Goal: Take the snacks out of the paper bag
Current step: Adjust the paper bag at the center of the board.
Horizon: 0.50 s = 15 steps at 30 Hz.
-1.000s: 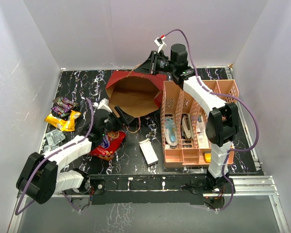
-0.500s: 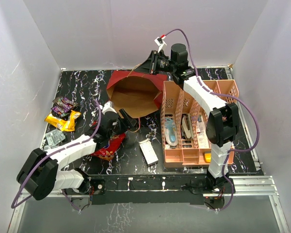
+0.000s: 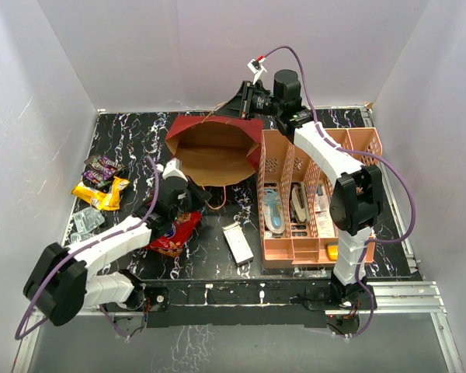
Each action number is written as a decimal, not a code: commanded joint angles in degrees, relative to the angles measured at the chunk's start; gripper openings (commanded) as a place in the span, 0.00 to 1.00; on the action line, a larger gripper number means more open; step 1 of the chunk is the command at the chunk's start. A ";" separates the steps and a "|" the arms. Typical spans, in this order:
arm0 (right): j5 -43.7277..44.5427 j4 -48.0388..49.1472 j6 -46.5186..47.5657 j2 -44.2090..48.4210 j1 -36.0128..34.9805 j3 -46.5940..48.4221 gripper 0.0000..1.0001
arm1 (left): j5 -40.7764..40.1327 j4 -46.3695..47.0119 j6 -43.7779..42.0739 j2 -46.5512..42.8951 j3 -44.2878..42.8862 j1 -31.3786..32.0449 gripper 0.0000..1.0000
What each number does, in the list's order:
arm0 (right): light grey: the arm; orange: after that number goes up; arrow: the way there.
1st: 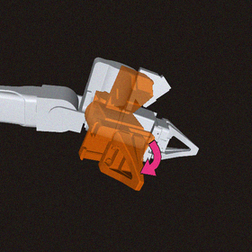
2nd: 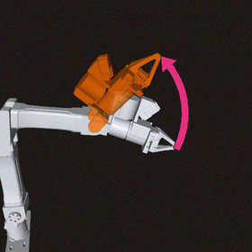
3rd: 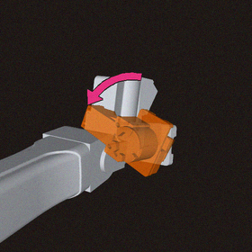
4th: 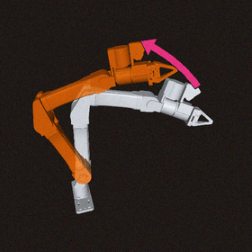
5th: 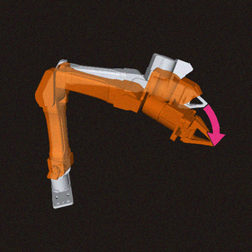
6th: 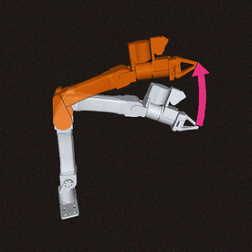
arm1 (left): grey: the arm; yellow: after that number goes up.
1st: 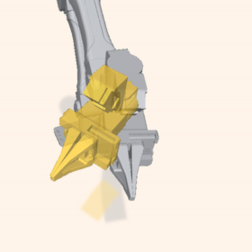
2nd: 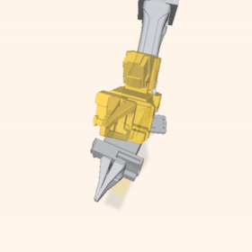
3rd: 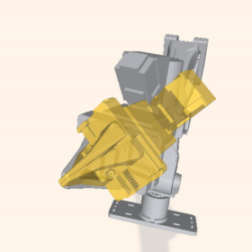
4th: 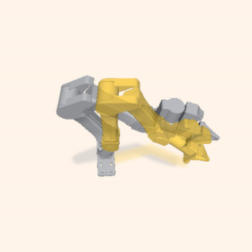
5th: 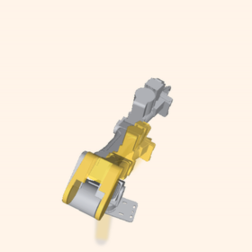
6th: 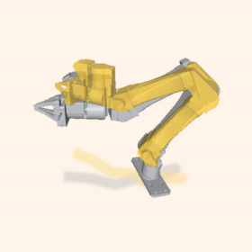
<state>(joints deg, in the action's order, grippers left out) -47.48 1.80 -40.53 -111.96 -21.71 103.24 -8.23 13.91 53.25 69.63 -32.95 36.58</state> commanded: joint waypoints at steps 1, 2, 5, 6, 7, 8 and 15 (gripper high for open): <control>0.84 -0.05 4.64 2.47 0.93 1.31 0.08 | -3.73 -6.57 -5.29 -9.62 -7.04 0.26 0.00; 1.00 -1.79 5.79 1.60 1.43 2.49 0.08 | -4.69 -8.39 -5.21 -11.07 -7.91 0.25 0.00; -0.13 -5.20 6.50 -0.97 3.31 5.64 0.08 | -6.10 -11.98 -2.90 -13.86 -10.00 0.16 0.00; -0.24 -5.35 6.56 -1.20 3.59 5.95 0.10 | -6.06 -12.63 -2.06 -14.38 -10.62 0.16 0.00; -0.11 -5.39 6.85 -1.24 3.68 6.07 0.13 | -6.08 -13.31 -1.09 -14.52 -11.21 0.16 0.00; 0.00 -5.56 7.32 -1.16 3.70 6.09 0.17 | -5.93 -13.65 -0.56 -14.58 -11.85 0.16 0.00; 0.19 -11.32 12.21 -0.35 5.74 8.61 0.52 | -8.26 -18.76 -0.52 -13.03 -16.69 0.16 0.00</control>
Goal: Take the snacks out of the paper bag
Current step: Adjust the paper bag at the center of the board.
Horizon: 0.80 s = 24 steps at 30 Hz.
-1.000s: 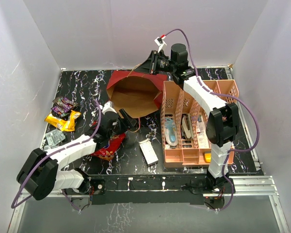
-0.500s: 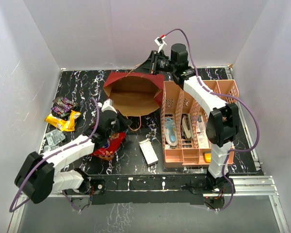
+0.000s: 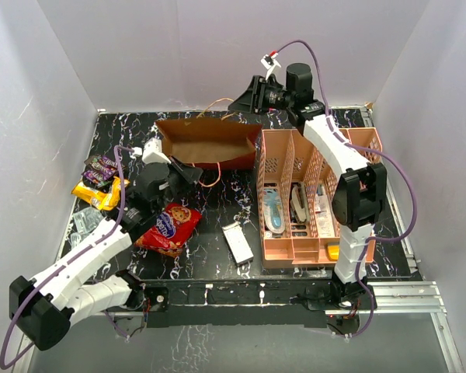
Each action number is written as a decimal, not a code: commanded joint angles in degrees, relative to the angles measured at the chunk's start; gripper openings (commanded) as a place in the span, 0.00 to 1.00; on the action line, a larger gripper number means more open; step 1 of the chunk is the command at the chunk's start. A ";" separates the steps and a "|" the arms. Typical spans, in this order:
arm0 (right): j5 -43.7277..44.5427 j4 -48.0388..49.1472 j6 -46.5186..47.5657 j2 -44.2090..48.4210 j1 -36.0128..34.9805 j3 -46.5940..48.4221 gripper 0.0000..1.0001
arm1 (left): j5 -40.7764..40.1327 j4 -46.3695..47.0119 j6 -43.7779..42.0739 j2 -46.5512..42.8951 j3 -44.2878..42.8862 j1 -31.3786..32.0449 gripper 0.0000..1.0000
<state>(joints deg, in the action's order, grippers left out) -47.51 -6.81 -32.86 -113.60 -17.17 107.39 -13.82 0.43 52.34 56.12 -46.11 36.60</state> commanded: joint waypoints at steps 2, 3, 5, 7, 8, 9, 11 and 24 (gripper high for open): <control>0.81 -6.63 6.69 1.57 2.32 6.81 0.71 | -3.31 -6.15 -0.41 0.65 -4.70 0.09 0.00; 1.16 -8.08 8.05 1.89 2.91 7.86 0.78 | -3.74 -6.68 -1.40 0.70 -5.51 0.09 0.00; 1.93 -12.02 10.97 2.23 4.09 10.49 0.97 | -5.69 -8.76 -3.20 0.84 -7.77 0.11 0.00; 2.27 -15.96 13.16 2.48 5.36 13.41 0.99 | -7.02 -10.11 -4.94 1.08 -10.01 0.05 0.00; 2.37 -17.16 13.55 2.93 5.69 14.02 0.98 | -7.12 -10.00 -5.73 1.22 -10.66 0.05 0.00; 2.54 -17.84 13.56 3.71 6.10 13.92 0.98 | -7.05 -9.70 -6.21 1.49 -11.10 0.03 0.00; 2.92 -18.50 13.40 6.10 6.50 11.62 0.98 | -7.28 -9.39 -6.60 1.98 -11.71 0.05 0.00; 18.40 -20.01 21.21 34.58 6.46 -12.65 0.99 | -10.66 -11.02 -7.35 4.11 -13.24 -0.04 0.12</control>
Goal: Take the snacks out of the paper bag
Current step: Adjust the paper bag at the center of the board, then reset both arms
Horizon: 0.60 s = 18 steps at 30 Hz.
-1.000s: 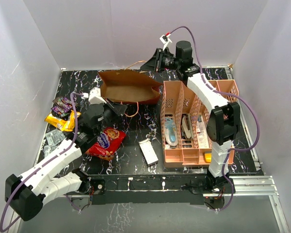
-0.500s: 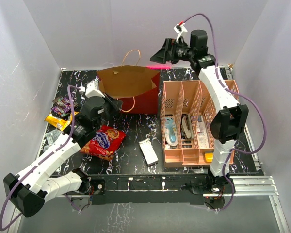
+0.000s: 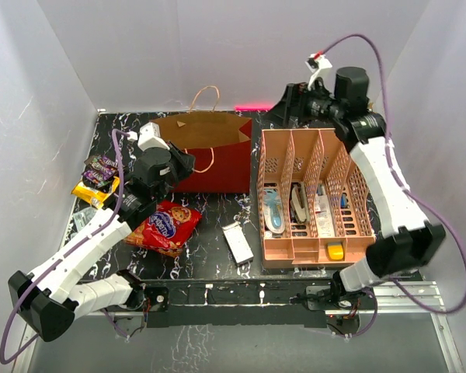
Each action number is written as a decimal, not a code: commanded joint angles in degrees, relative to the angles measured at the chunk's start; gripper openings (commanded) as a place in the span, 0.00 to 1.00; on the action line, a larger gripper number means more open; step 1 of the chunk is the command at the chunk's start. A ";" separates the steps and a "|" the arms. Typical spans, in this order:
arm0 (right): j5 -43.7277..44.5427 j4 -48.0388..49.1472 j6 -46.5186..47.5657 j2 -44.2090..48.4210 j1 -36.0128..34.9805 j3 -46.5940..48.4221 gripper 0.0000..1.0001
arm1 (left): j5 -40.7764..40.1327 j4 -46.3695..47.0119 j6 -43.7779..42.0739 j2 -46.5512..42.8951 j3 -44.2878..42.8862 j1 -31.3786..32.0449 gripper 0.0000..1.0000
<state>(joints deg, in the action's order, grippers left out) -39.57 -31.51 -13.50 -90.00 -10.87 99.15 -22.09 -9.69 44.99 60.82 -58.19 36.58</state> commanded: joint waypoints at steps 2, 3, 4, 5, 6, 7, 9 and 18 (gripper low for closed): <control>17.82 8.91 -2.37 17.03 0.20 -10.06 0.99 | -3.02 -1.38 -0.50 -0.77 -1.60 -0.09 0.23; 20.46 11.30 -4.47 20.14 0.16 -13.46 0.98 | -3.32 -1.60 -1.49 -0.93 -2.15 -0.11 0.29; 22.75 13.14 -6.57 23.14 0.18 -16.69 0.98 | -3.28 -1.78 -2.90 -1.07 -2.85 -0.06 0.36; 24.30 14.08 -7.68 25.69 0.17 -18.85 0.98 | -3.12 -1.89 -4.44 -1.25 -3.68 -0.10 0.44; 25.28 14.40 -8.04 27.78 0.22 -20.41 0.98 | -2.62 -1.80 -6.73 -1.49 -4.36 -0.10 0.53; 25.70 14.37 -7.88 30.07 0.13 -21.50 0.98 | -2.12 -1.74 -10.07 -1.85 -5.06 -0.10 0.61; 23.66 12.42 -3.97 34.64 0.23 -22.21 0.99 | -2.15 -2.04 -13.85 -3.07 -5.68 -0.10 0.74; 32.70 6.27 -1.90 50.09 0.22 -25.75 0.98 | -9.34 3.99 -28.30 -14.37 -2.82 -0.28 0.98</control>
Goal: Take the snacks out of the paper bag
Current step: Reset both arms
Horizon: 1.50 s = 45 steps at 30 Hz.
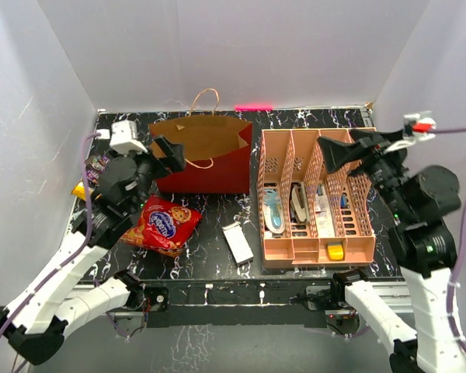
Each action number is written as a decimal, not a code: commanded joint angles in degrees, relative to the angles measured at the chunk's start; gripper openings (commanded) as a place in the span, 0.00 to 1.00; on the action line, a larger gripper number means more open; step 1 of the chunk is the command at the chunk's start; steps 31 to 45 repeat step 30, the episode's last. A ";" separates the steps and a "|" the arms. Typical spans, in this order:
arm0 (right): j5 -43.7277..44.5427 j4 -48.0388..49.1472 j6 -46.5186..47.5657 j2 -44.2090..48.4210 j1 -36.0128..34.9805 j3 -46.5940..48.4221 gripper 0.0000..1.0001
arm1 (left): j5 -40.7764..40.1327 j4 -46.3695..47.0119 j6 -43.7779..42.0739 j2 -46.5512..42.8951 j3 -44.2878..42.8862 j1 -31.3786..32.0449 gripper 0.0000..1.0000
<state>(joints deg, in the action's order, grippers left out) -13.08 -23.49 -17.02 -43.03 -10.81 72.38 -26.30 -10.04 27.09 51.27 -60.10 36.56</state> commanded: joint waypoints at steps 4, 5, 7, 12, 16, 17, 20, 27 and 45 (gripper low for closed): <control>9.93 -7.43 2.23 4.17 0.09 7.56 0.98 | -7.43 7.90 -19.69 -7.45 -5.77 -0.25 0.98; 10.42 -9.45 2.48 3.73 0.10 10.17 0.99 | -6.66 8.59 -21.48 -7.79 -7.21 -0.26 0.98; 11.36 -13.32 2.67 2.80 0.10 15.41 0.98 | -5.13 9.51 -23.20 -8.17 -9.55 -0.25 0.98; 12.33 -14.66 2.53 2.50 0.13 19.40 0.98 | 0.72 12.56 -28.41 -6.64 -12.34 -0.26 0.98; 11.83 -15.79 2.40 0.41 0.11 22.26 0.98 | 2.64 11.68 -28.70 -4.63 -14.74 -0.26 0.98; 11.83 -16.08 2.35 -0.05 0.15 22.76 0.98 | 2.89 12.32 -28.81 -4.72 -14.37 -0.26 0.98; 12.80 -16.40 2.72 -1.22 0.10 23.59 0.98 | 1.88 13.73 -28.85 -4.82 -13.31 -0.26 0.98; 14.04 -17.84 3.19 -2.13 0.09 23.79 0.98 | 1.78 12.88 -29.19 -4.47 -13.62 -0.26 0.98; 16.81 -19.42 2.69 -2.22 0.06 24.16 0.98 | 1.66 12.26 -28.76 -4.88 -13.42 -0.26 0.99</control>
